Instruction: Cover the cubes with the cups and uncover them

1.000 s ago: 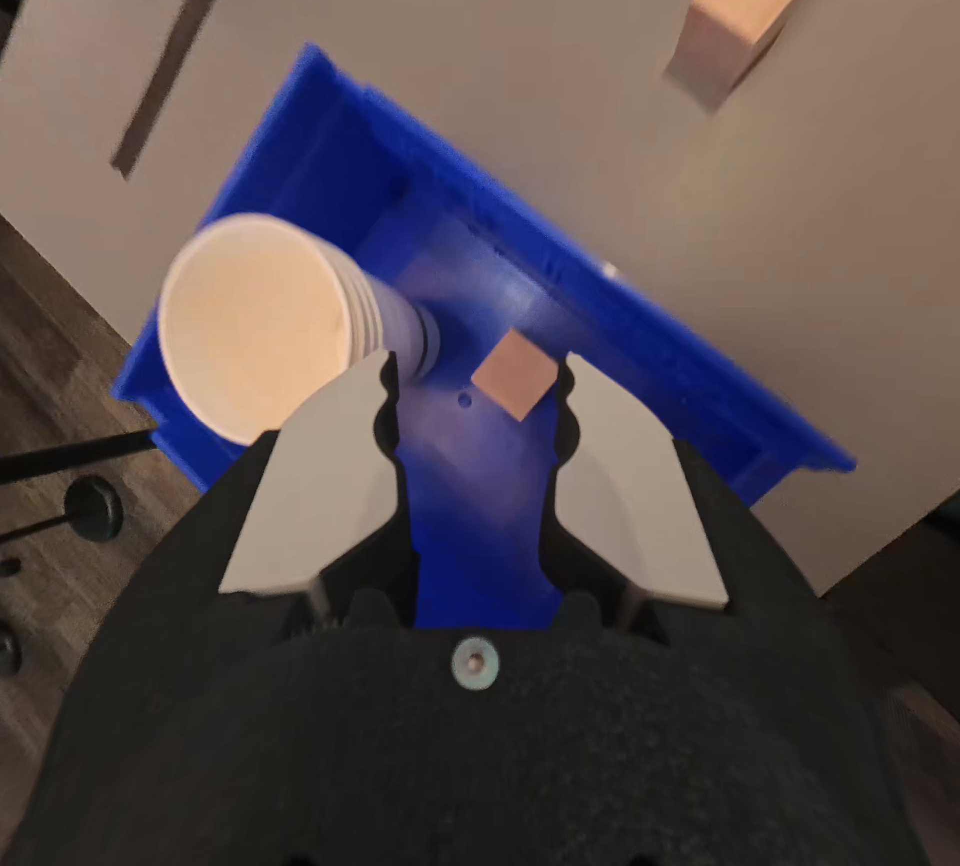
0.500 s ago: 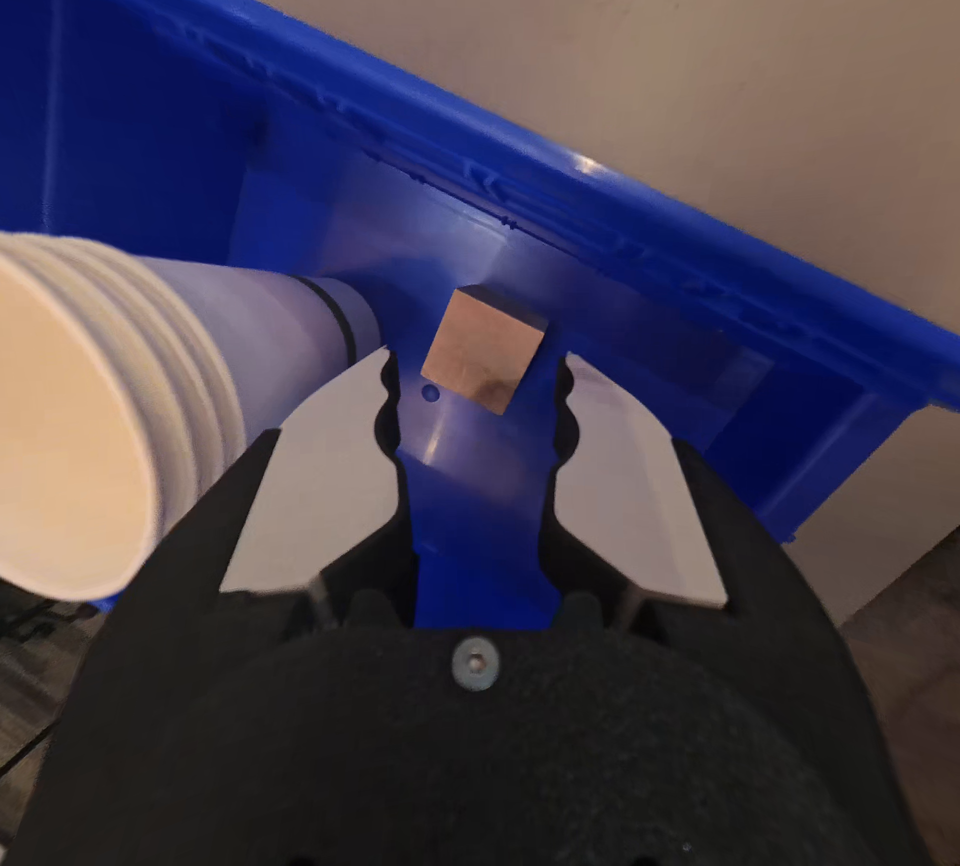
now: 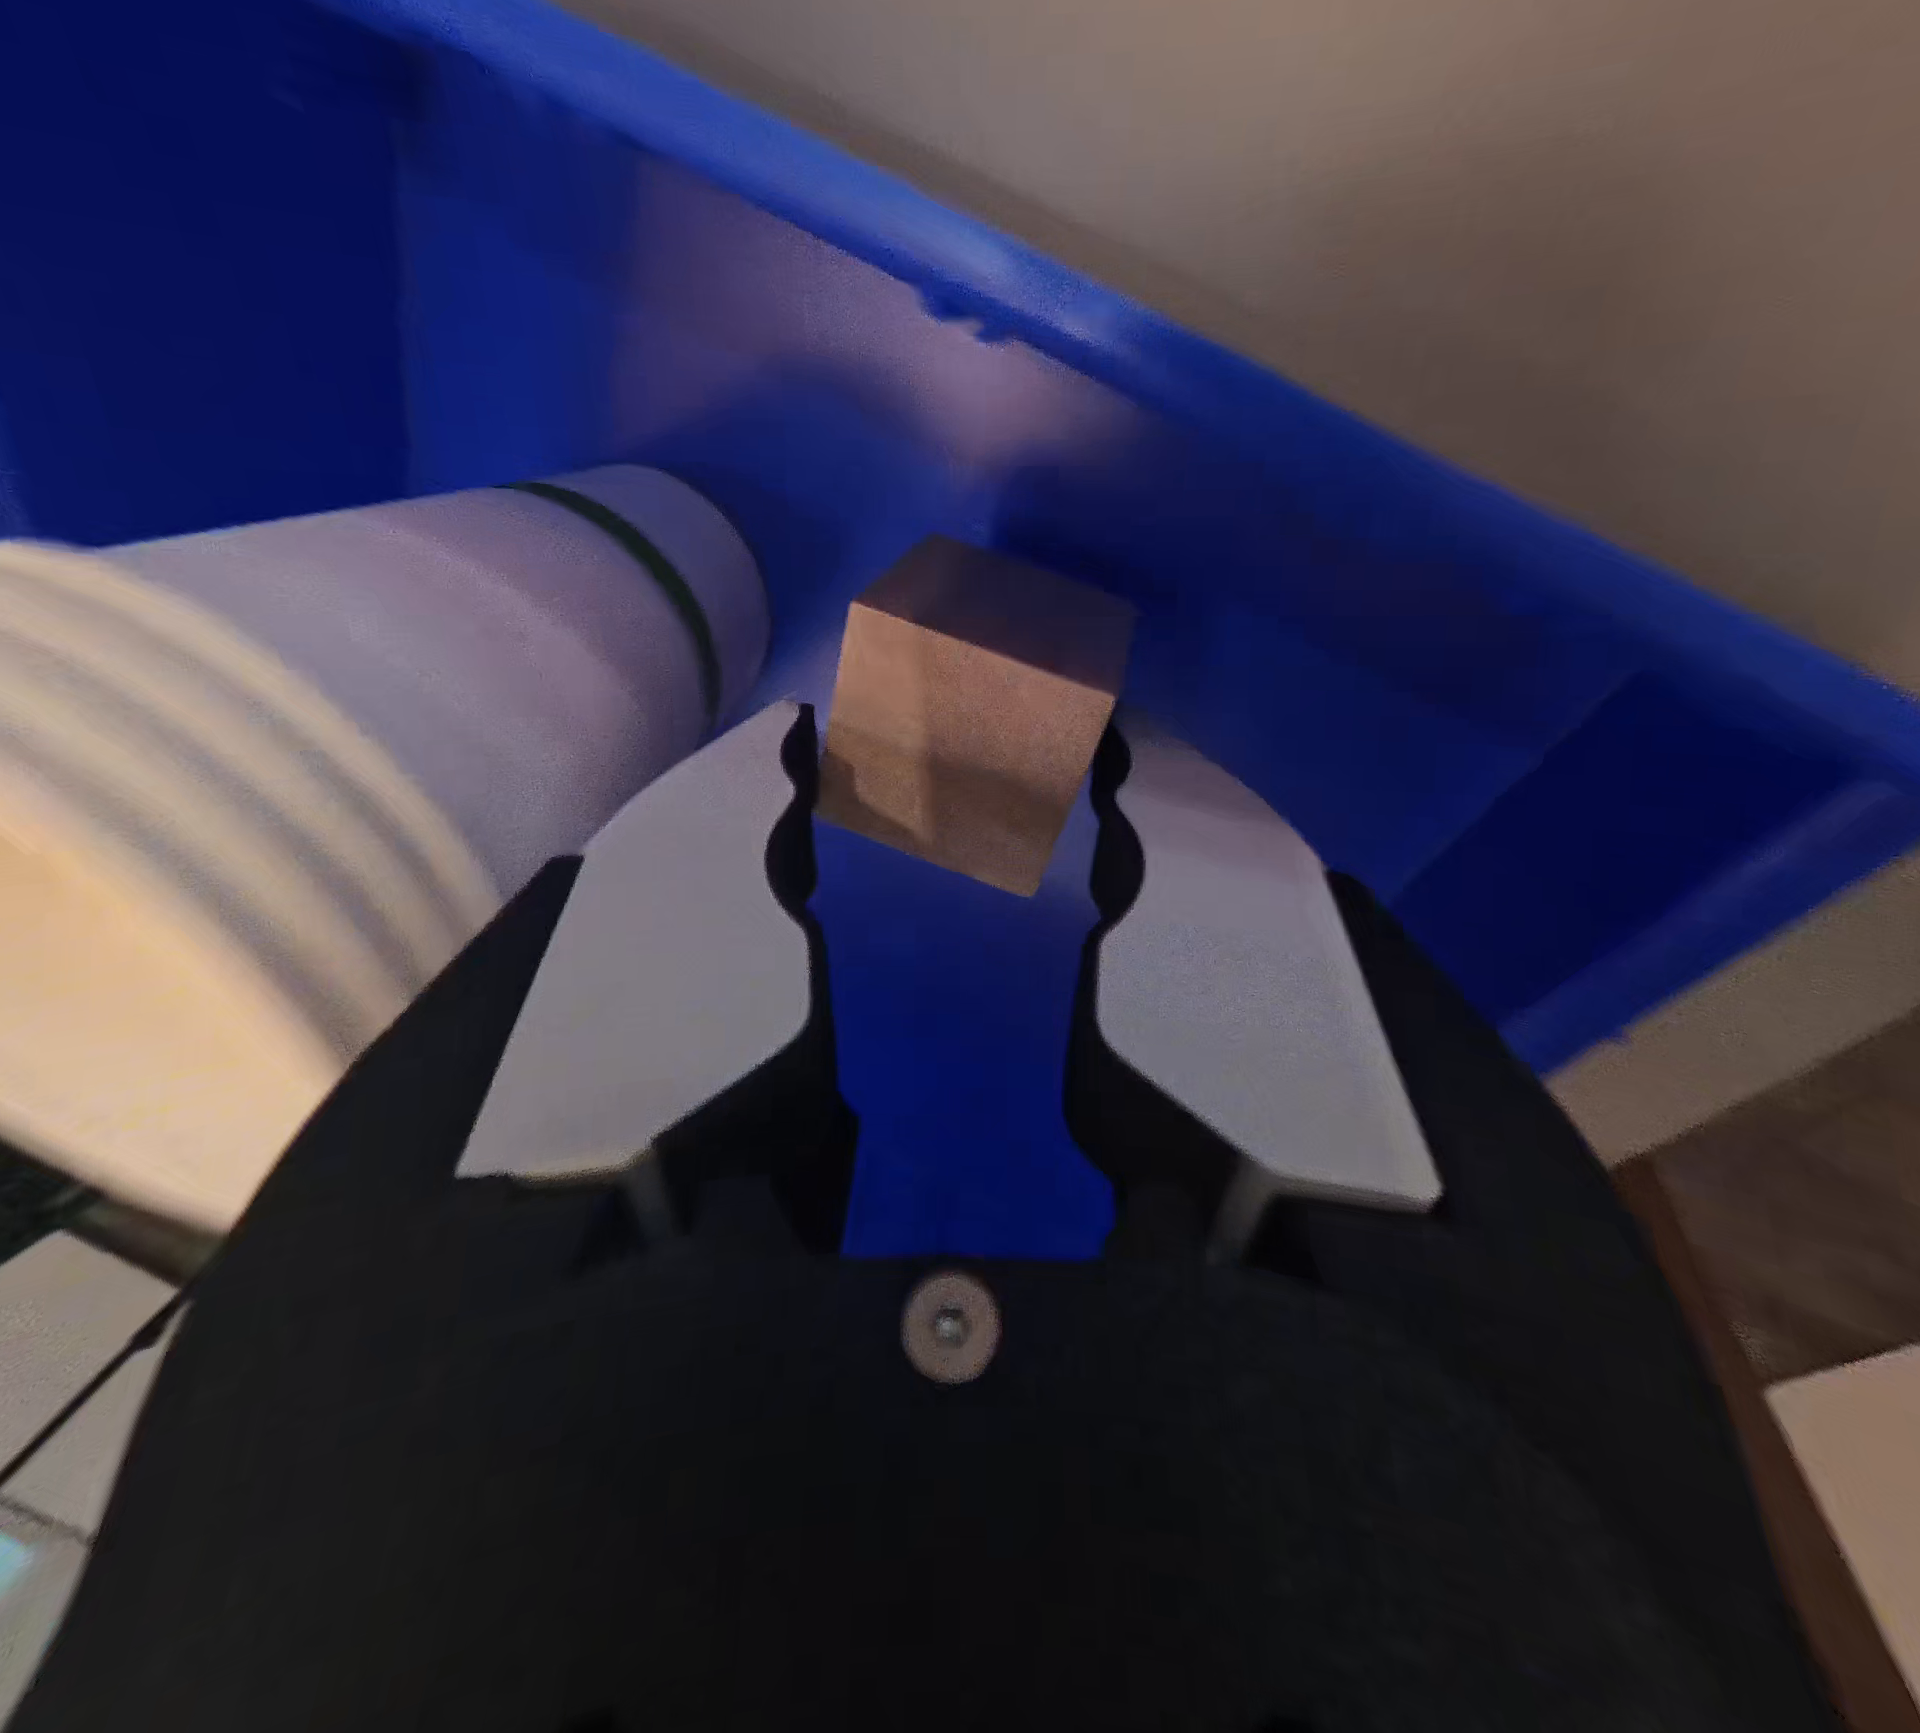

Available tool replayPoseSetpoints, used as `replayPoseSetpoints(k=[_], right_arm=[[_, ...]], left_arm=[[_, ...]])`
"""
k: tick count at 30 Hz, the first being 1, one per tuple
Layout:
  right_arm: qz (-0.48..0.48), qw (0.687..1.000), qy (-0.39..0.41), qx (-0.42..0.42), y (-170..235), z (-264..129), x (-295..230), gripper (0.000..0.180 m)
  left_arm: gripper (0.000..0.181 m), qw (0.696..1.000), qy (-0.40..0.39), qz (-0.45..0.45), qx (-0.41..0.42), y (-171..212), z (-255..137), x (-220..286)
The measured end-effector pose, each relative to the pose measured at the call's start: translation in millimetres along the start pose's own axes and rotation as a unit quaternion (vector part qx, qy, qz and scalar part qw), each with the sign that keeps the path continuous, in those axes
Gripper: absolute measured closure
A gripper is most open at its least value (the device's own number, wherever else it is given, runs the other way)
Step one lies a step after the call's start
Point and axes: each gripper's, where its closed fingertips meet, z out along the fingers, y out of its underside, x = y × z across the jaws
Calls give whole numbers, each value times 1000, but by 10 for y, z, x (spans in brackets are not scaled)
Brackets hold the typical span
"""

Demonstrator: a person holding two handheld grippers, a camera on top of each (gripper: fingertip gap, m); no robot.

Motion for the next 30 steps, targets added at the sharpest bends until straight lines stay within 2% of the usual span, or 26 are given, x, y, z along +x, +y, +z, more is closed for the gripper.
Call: replayPoseSetpoints(k=[3, 6, 8, 10, 13, 17, 22, 30], right_arm=[[-9, 1000, -5, 6, -61, -27, -57, 104], [-25, 1000, -1, 2, -72, -42, -85, 104], [-20, 1000, -3, -2, -56, -60, -106, 105], [-15, 1000, -2, -6, -30, -111, -132, 104], [-23, 1000, 13, -12, 18, -263, -189, 104], [-24, 999, 30, -33, 163, -528, -283, 104], [-24, 997, 50, -46, 308, -820, -361, 104], [-7, 997, 51, -51, 471, -928, -319, 104]], left_arm=[[130, 998, -33, -28, 52, -340, -502, -162], [132, 992, -44, -23, 113, -1085, -958, -125], [132, 991, -56, 4, 118, -1663, -1136, -17], [132, 989, -64, 46, 128, -2280, -1221, 141], [132, 984, -36, 87, 151, -3160, -1189, 486], [132, 979, 27, 112, 168, -4039, -937, 966], [133, 977, 83, 129, 149, -4600, -491, 1400], [133, 978, 96, 120, 140, -4875, -178, 1530]])
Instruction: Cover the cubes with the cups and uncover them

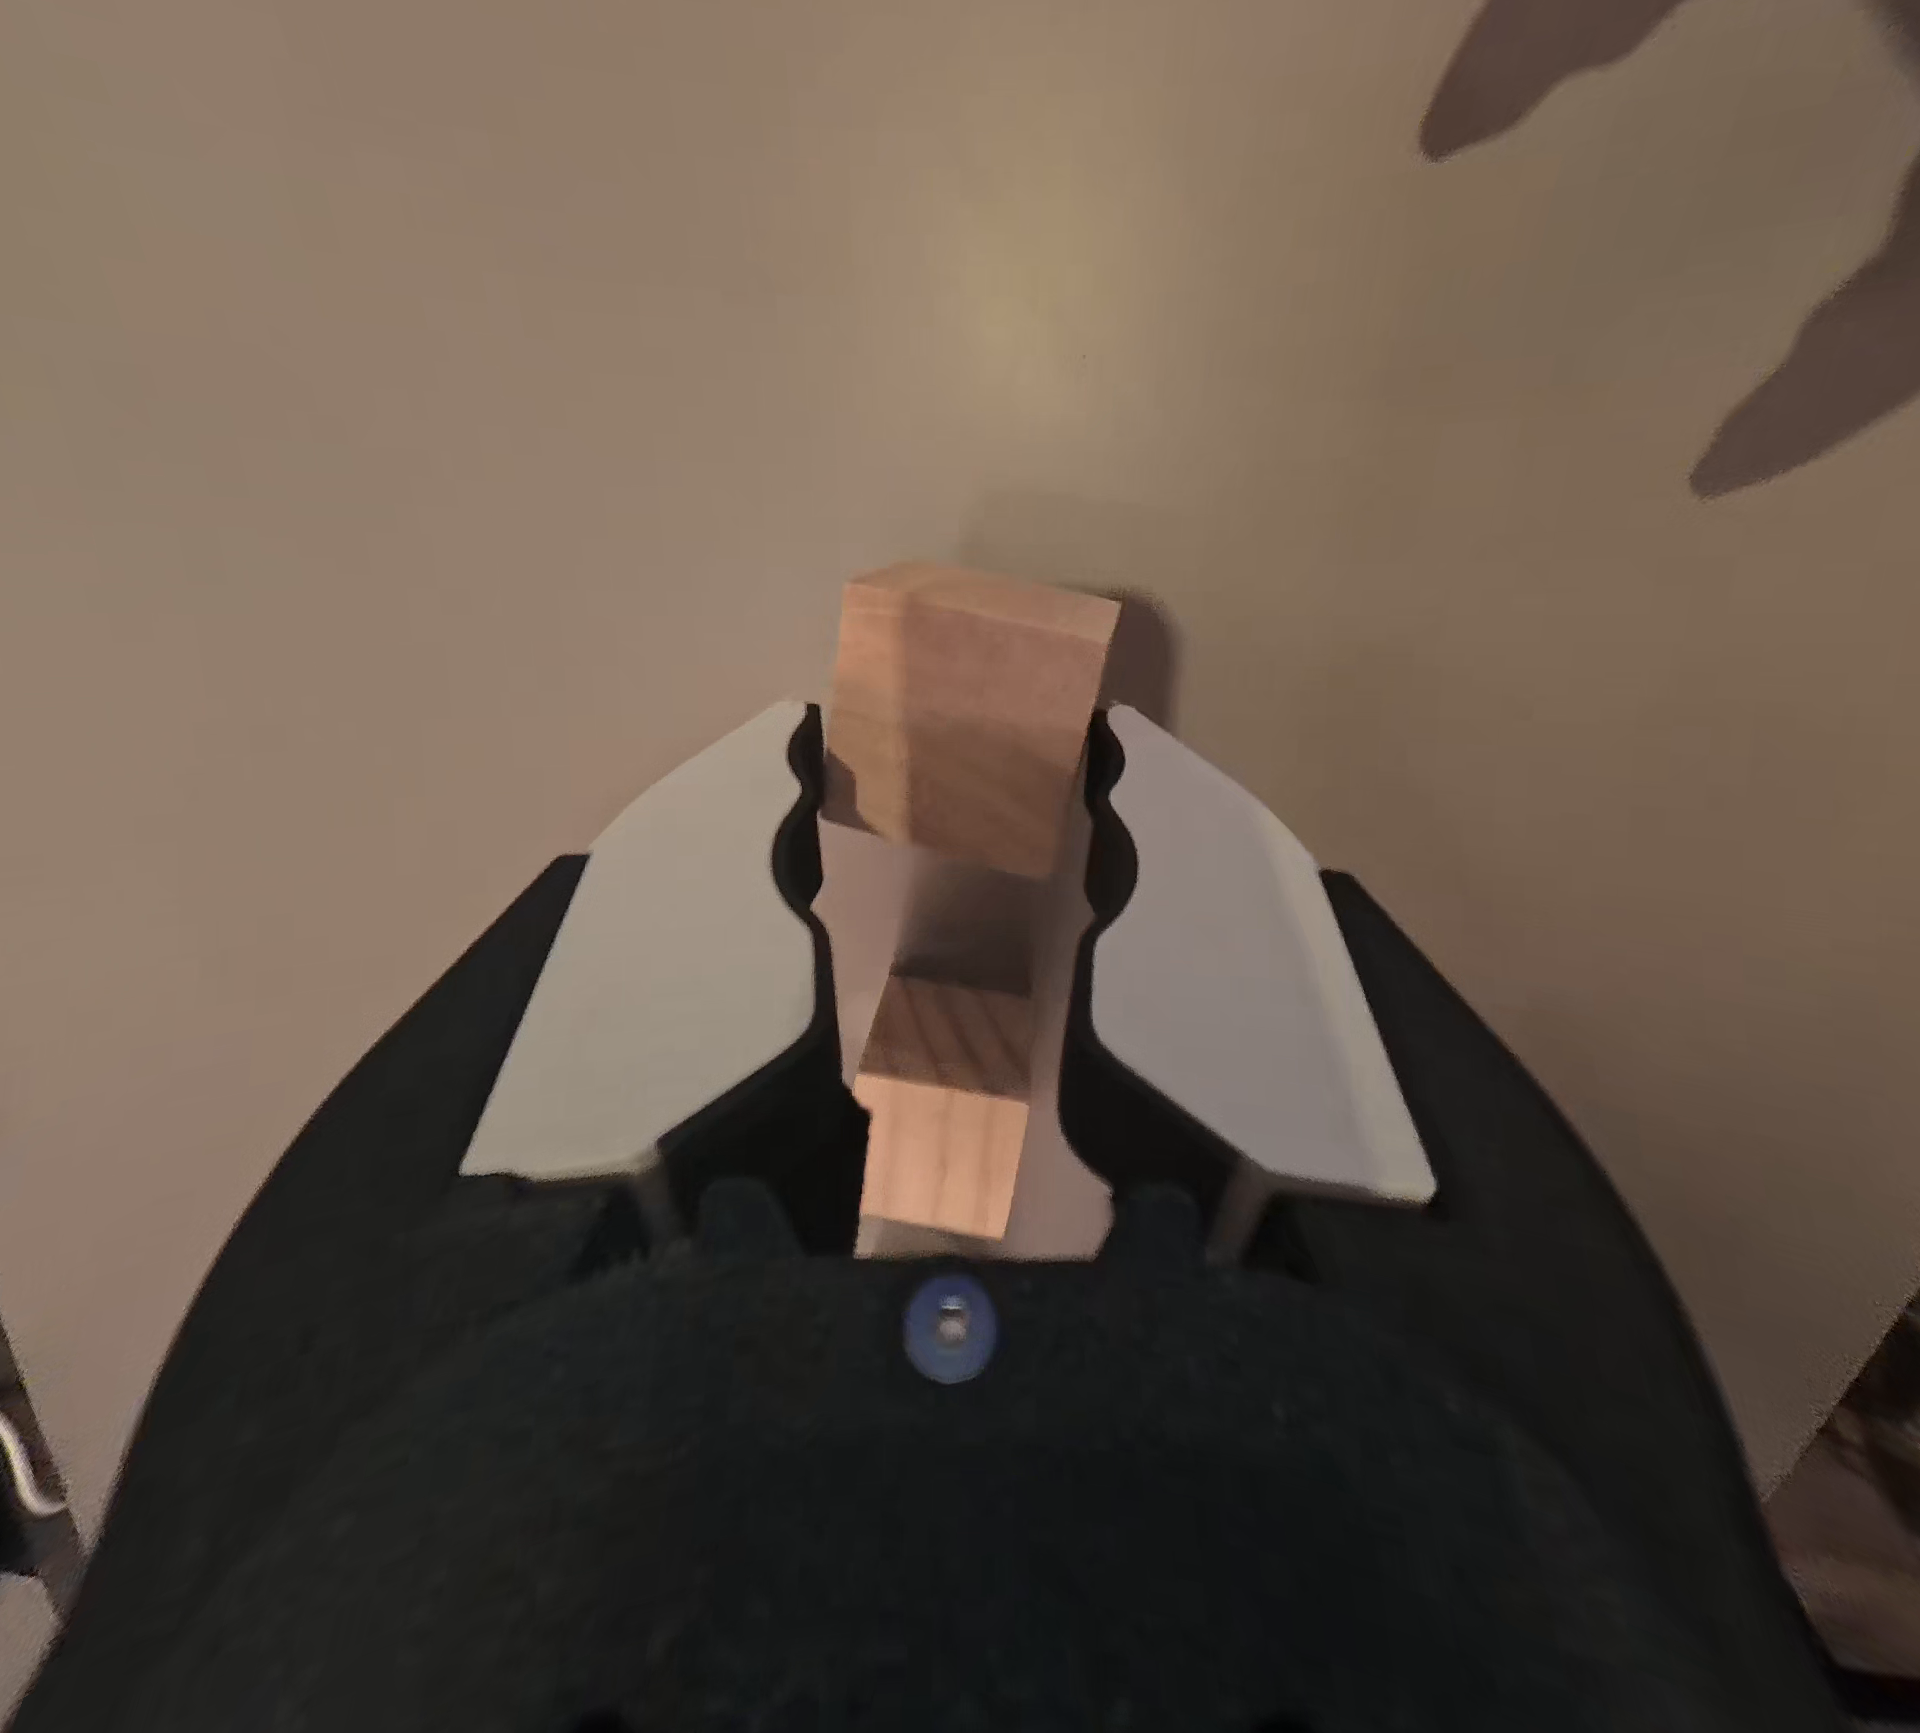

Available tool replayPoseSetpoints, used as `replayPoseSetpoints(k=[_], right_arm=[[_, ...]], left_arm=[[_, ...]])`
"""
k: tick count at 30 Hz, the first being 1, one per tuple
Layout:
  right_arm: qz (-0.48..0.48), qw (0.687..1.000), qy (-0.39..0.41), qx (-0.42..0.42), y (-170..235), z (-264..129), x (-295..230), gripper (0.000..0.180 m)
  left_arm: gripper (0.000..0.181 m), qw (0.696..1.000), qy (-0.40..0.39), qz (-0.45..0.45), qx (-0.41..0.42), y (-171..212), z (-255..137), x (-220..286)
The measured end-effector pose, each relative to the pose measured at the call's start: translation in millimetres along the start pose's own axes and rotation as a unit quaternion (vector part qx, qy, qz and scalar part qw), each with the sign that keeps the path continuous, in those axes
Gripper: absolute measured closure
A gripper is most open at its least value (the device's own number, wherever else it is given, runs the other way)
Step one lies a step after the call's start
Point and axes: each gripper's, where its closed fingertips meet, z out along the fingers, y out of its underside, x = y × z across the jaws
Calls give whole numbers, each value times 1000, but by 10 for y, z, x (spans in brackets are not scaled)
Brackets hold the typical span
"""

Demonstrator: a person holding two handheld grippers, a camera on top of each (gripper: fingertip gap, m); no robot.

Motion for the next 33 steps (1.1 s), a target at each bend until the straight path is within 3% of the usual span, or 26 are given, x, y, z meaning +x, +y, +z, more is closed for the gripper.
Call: replayPoseSetpoints(k=[24, 29, 31, 33], right_arm=[[2, 1000, -10, -1, -30, 103, -1, 105], [2, 1000, -11, -3, -50, 72, -21, 103], [-2, 1000, -9, 0, -74, 48, -33, 103], [-5, 1000, -9, 3, -94, 22, -49, 103]], left_arm=[[134, 1000, -21, 14, 12, 80, 219, 41], [107, 999, -23, 6, 29, 112, 154, 35], [92, 998, -27, 0, 48, 153, -42, 0], [90, 996, -32, -10, 83, 242, -425, -59]])
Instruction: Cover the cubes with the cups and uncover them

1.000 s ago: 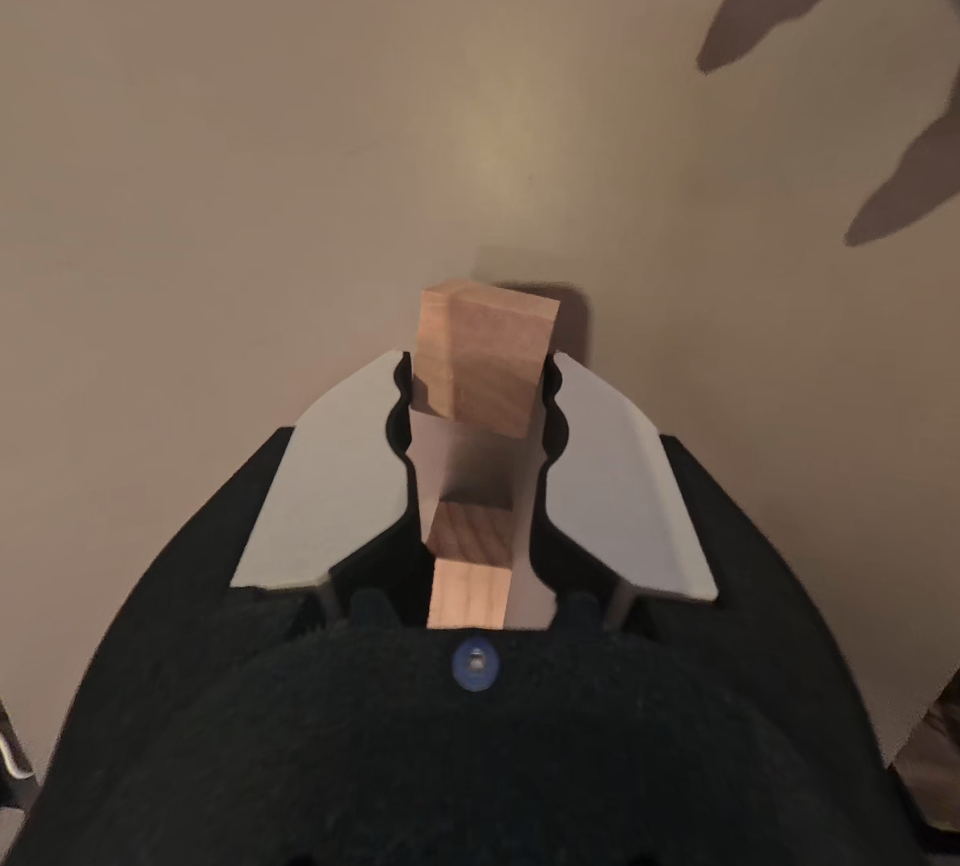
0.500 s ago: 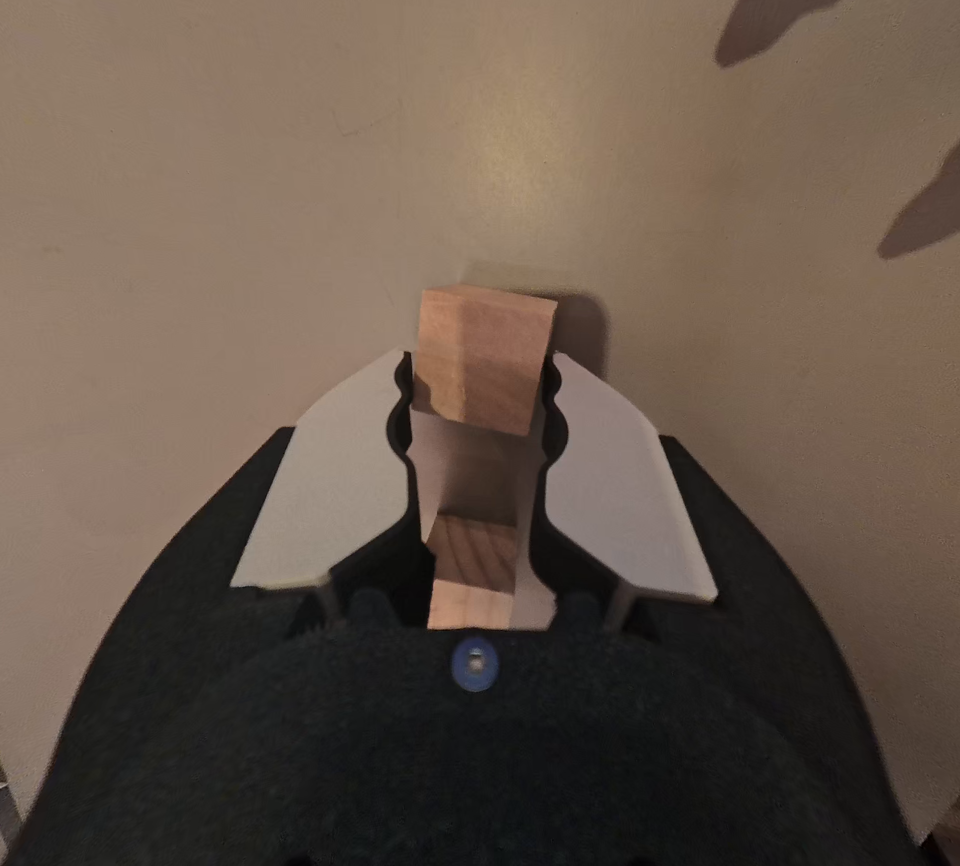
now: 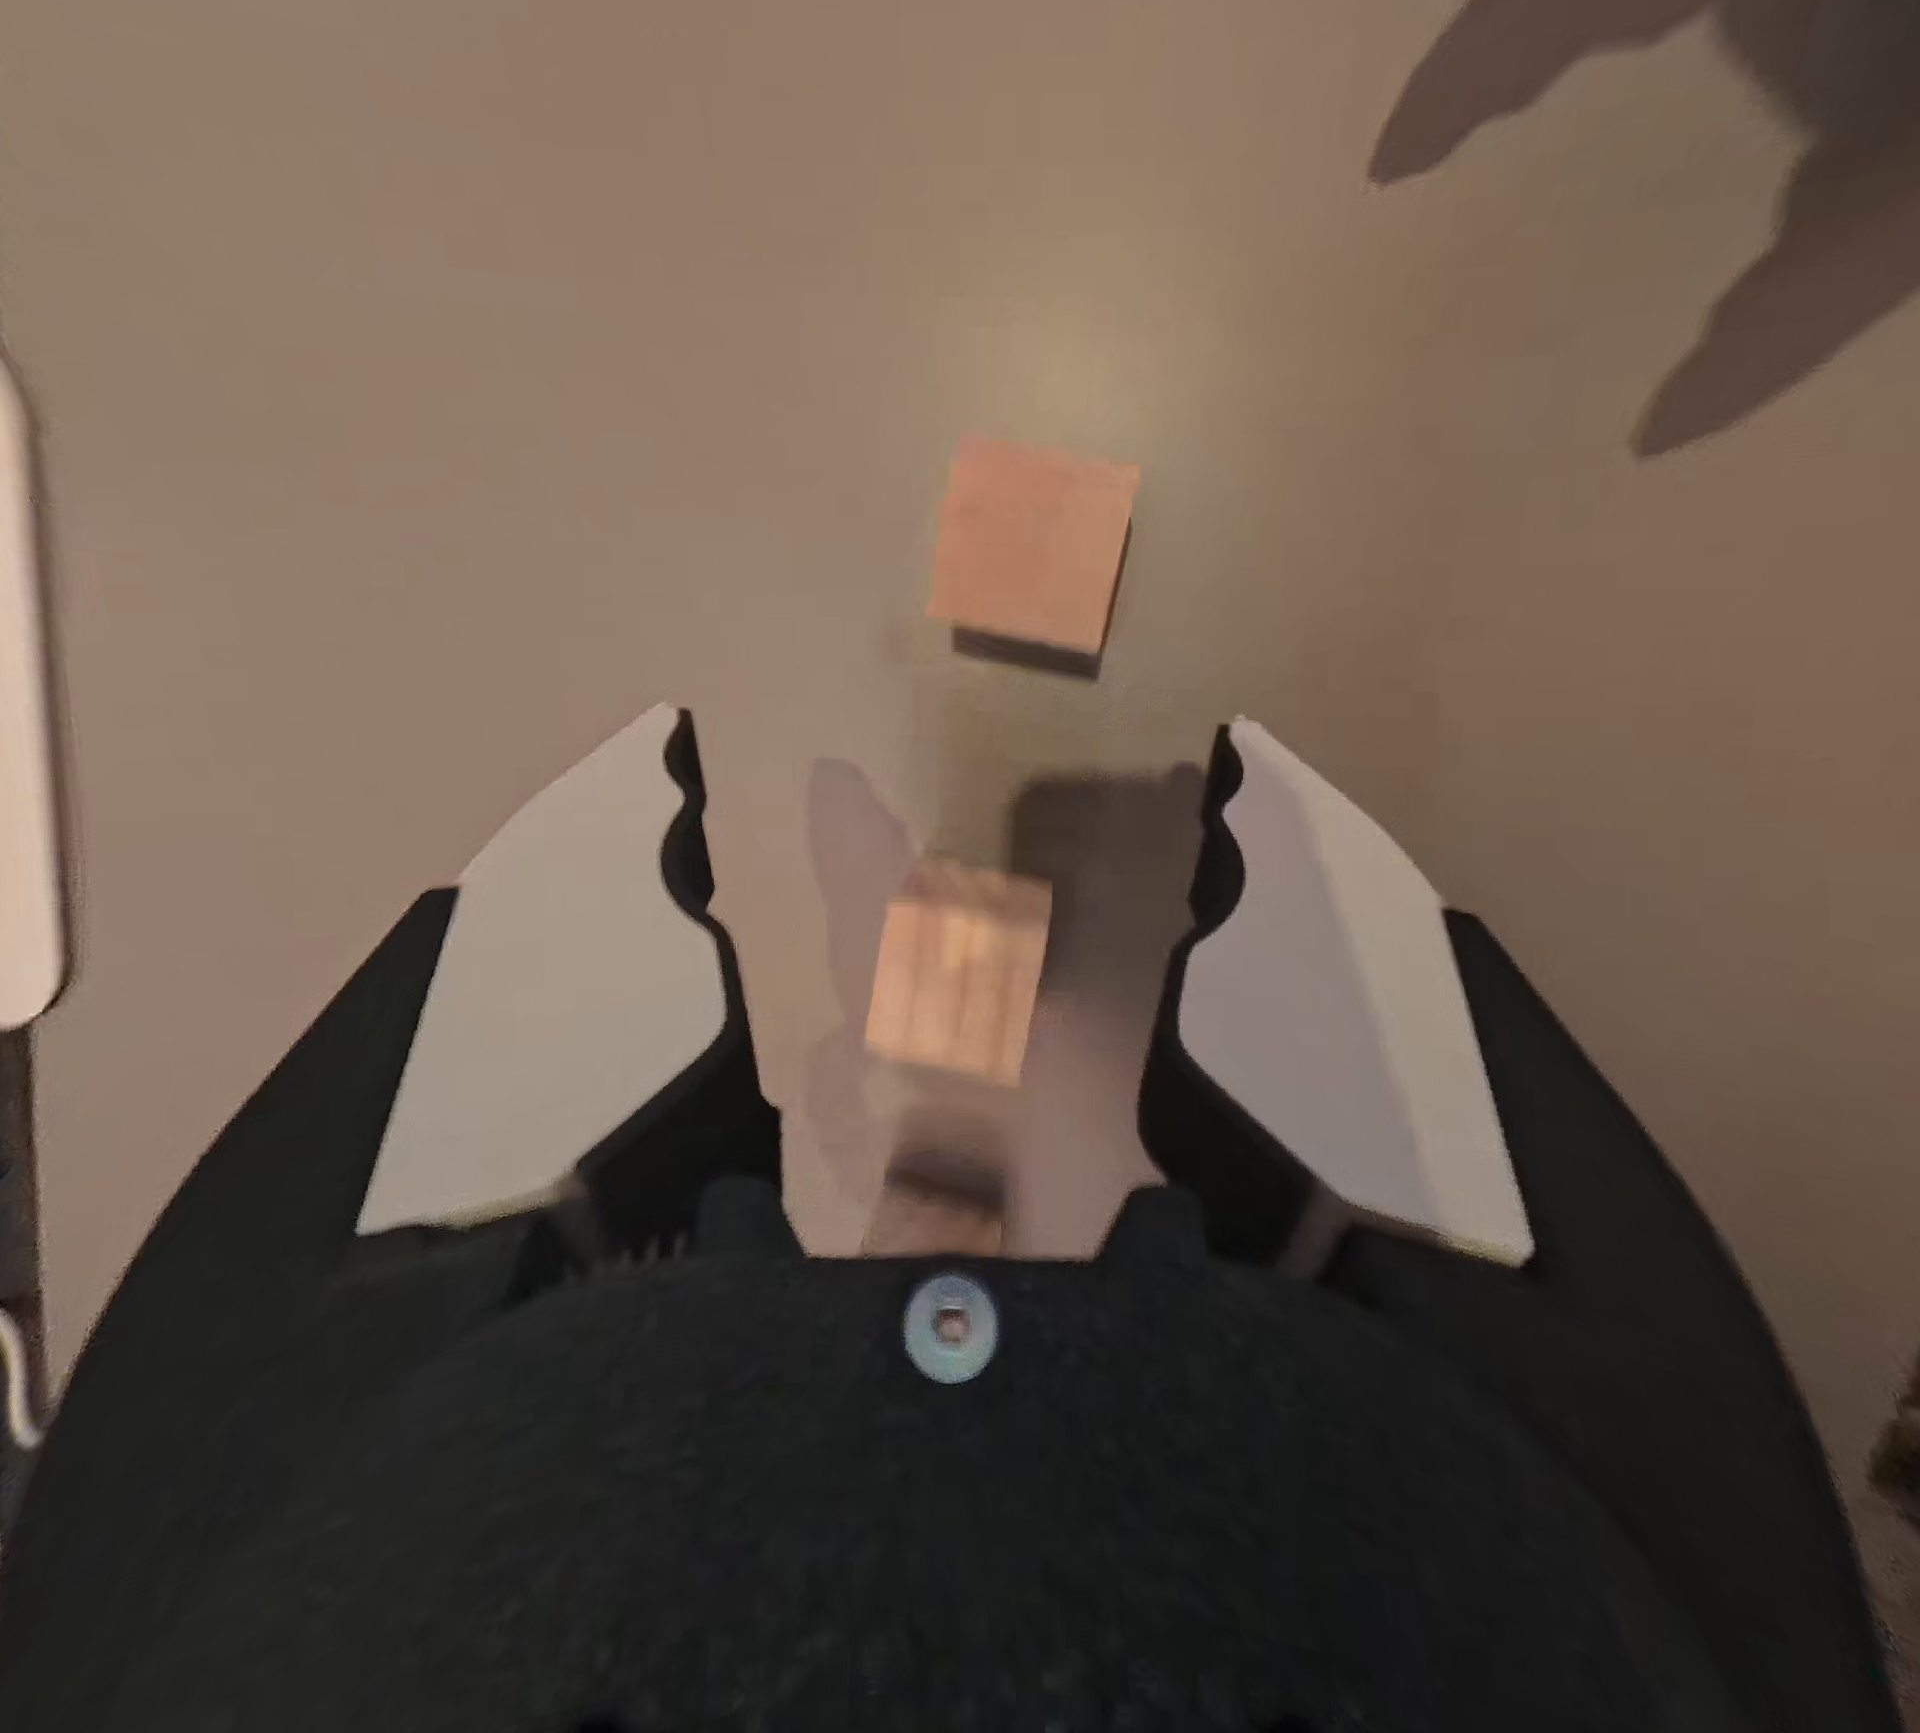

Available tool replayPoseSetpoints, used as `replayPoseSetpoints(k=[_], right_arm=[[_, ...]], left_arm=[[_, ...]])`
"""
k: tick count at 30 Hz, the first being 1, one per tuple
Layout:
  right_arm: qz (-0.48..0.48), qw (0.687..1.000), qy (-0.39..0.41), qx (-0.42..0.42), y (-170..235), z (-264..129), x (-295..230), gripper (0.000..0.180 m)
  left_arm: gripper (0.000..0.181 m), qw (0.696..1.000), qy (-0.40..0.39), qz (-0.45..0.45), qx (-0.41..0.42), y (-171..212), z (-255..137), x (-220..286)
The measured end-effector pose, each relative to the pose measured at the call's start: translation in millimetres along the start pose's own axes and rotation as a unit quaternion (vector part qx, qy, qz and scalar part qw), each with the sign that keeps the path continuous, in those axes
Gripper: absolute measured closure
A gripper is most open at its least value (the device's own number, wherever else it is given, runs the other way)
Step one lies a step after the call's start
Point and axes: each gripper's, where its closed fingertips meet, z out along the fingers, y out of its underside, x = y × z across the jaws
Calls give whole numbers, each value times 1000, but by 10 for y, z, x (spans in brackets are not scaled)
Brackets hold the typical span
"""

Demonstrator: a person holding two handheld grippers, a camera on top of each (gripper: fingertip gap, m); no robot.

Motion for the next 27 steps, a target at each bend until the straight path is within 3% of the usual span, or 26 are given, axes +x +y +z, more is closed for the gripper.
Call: replayPoseSetpoints(k=[4, 8, 12, 15, 18, 27], right_arm=[[-2, 1000, -1, 13, -31, -34, -43, 103], [3, 1000, -11, 28, -40, 1, -94, 103], [11, 999, -24, 27, -29, 117, -146, 103], [10, 999, -34, 21, -45, 224, -199, 103], [6, 999, -42, 18, -92, 314, -280, 103], [-4, 999, -45, 4, -154, 374, -390, 103]], left_arm=[[98, 995, -75, -41, 55, 440, -1131, -432], [112, 976, -195, -90, -22, 1646, -2192, -910], [126, 957, -218, -164, -98, 2884, -2807, -978], [141, 949, -198, -221, -109, 3478, -2897, -921], [146, 944, -177, -254, -112, 3835, -2763, -898], [159, 943, -154, -247, -161, 4204, -2386, -976]])
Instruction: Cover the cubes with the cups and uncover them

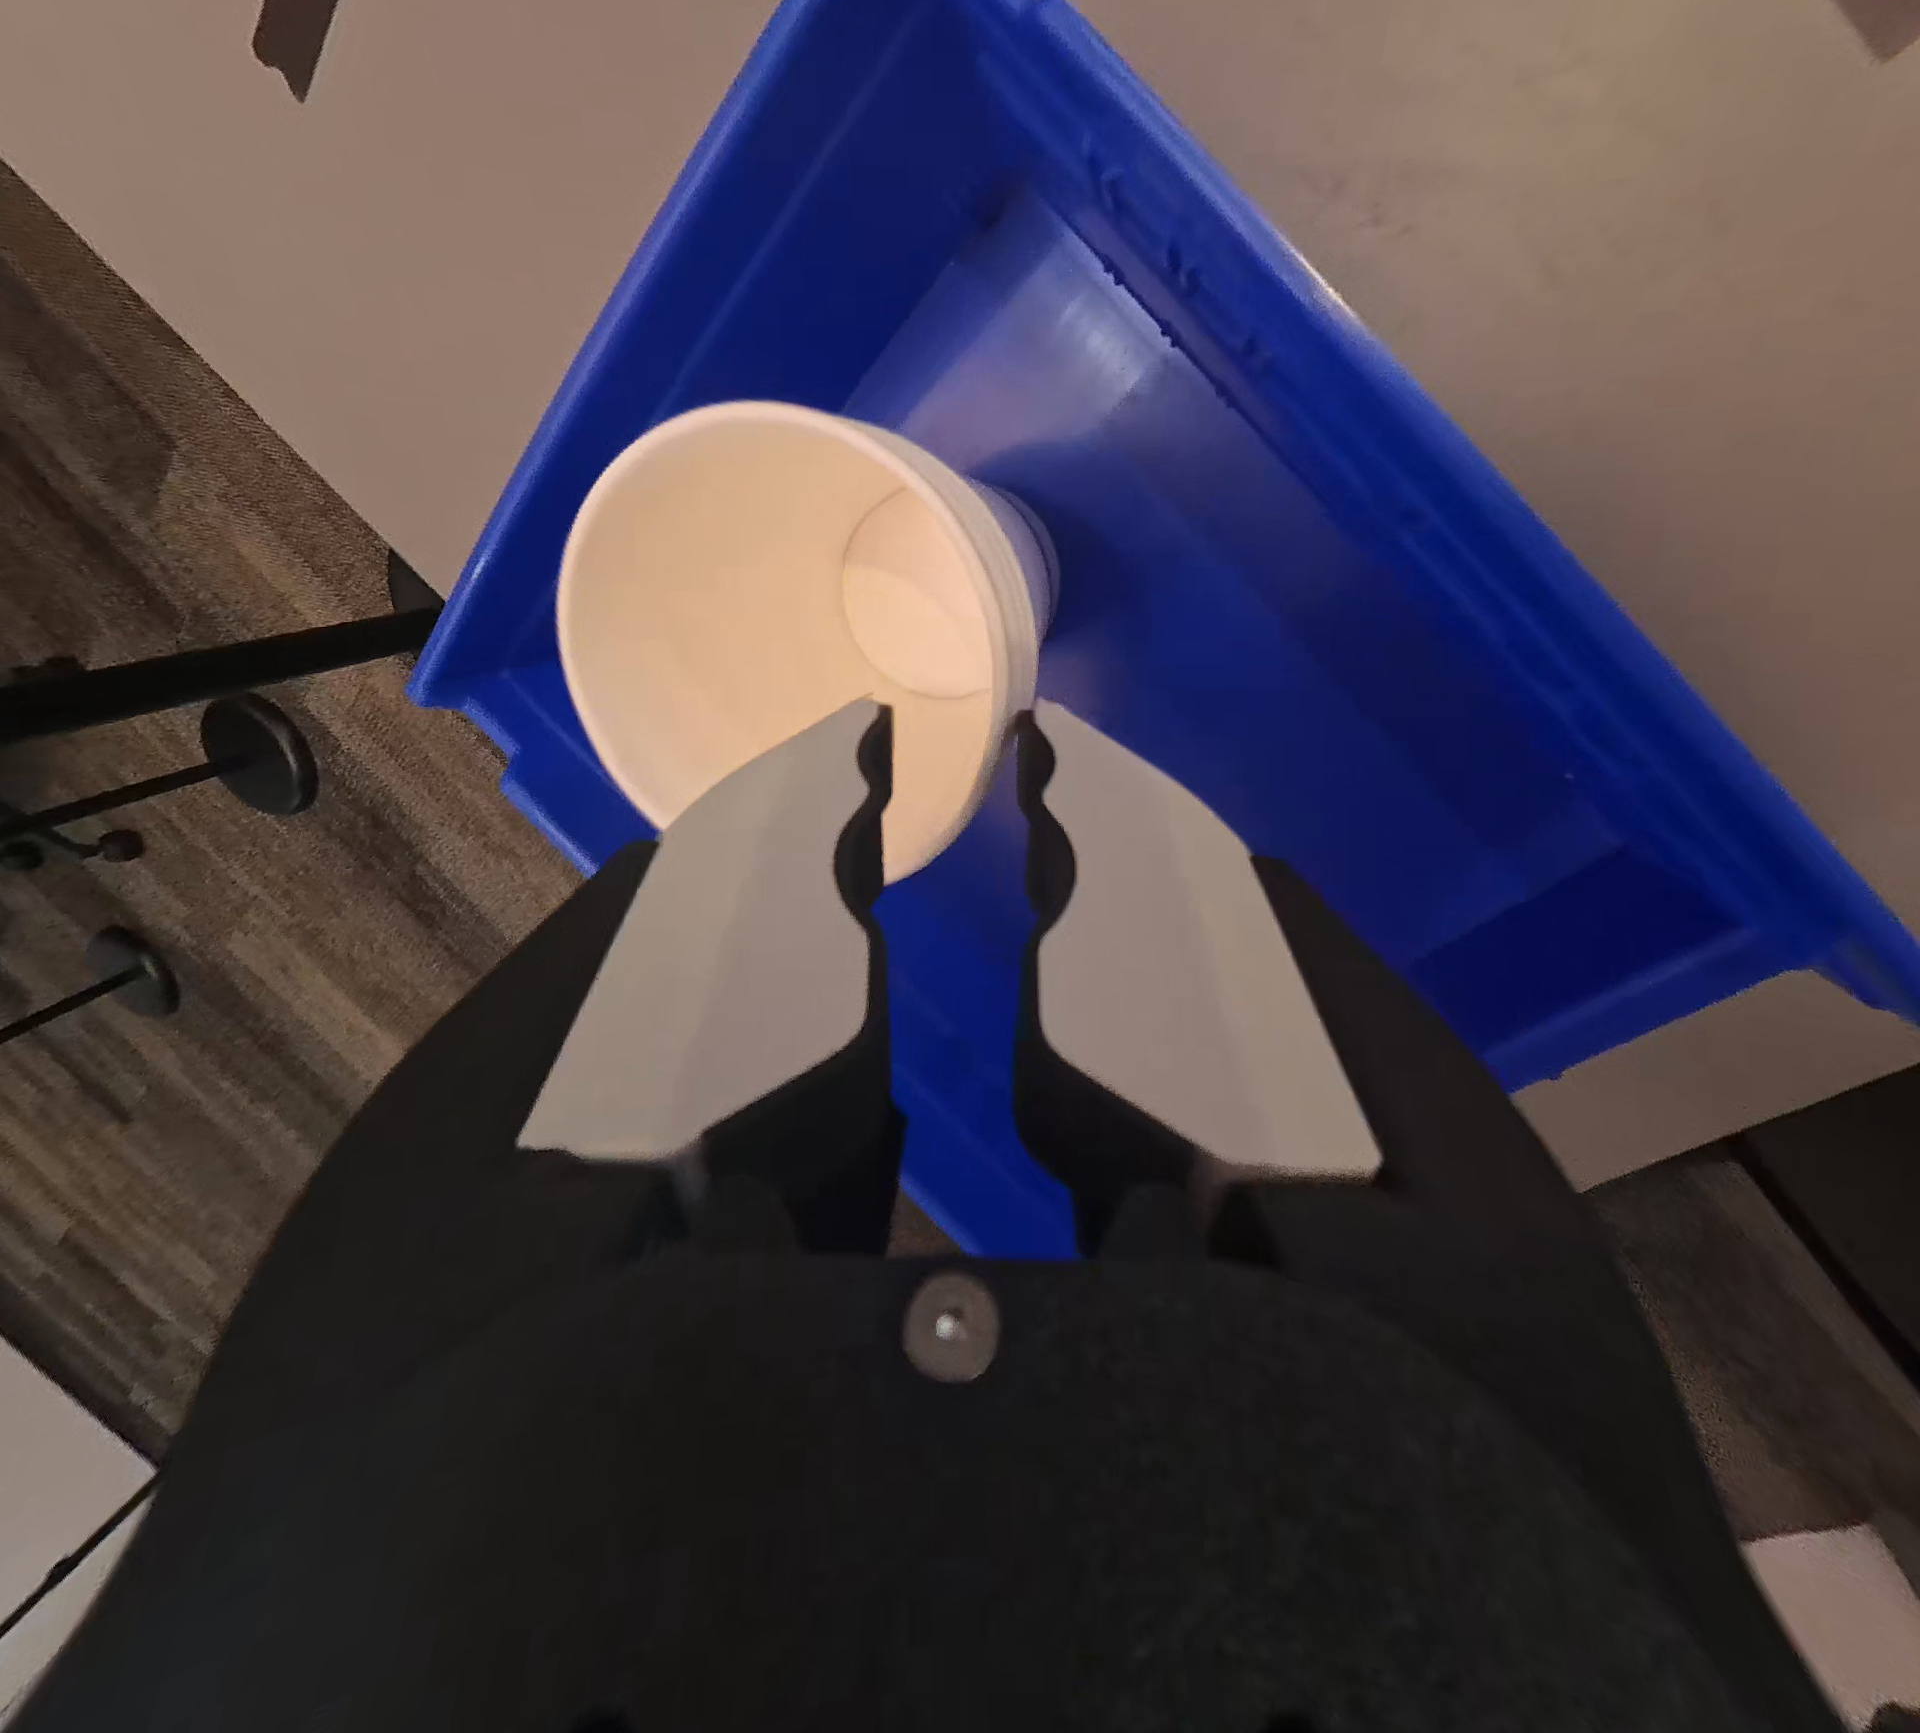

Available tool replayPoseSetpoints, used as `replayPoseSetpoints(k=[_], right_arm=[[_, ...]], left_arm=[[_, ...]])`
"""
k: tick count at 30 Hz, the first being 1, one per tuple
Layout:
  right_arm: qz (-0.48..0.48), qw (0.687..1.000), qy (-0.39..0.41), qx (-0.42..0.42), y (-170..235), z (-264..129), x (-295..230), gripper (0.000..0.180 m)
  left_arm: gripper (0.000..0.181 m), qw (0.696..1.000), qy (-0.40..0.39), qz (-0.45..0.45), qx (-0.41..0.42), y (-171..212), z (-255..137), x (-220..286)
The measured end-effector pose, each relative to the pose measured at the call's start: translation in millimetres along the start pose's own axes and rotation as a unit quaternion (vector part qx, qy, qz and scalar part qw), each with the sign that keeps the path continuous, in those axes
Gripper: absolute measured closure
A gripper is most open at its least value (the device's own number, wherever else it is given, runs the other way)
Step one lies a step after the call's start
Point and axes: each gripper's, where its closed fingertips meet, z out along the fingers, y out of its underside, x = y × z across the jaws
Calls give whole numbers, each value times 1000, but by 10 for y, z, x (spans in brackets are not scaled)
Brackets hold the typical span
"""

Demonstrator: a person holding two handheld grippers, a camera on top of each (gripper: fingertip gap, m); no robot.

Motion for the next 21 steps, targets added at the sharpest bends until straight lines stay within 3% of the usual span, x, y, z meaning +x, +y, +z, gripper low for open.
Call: replayPoseSetpoints(k=[8, 21], right_arm=[[10, 1000, -4, 5, 9, -6, 20, 103], [19, 1000, -5, 20, 43, -76, 18, 104]], left_arm=[[175, 1000, 22, -7, 15, -81, 4, 45], [177, 999, 47, -15, -4, -95, -27, 140]])
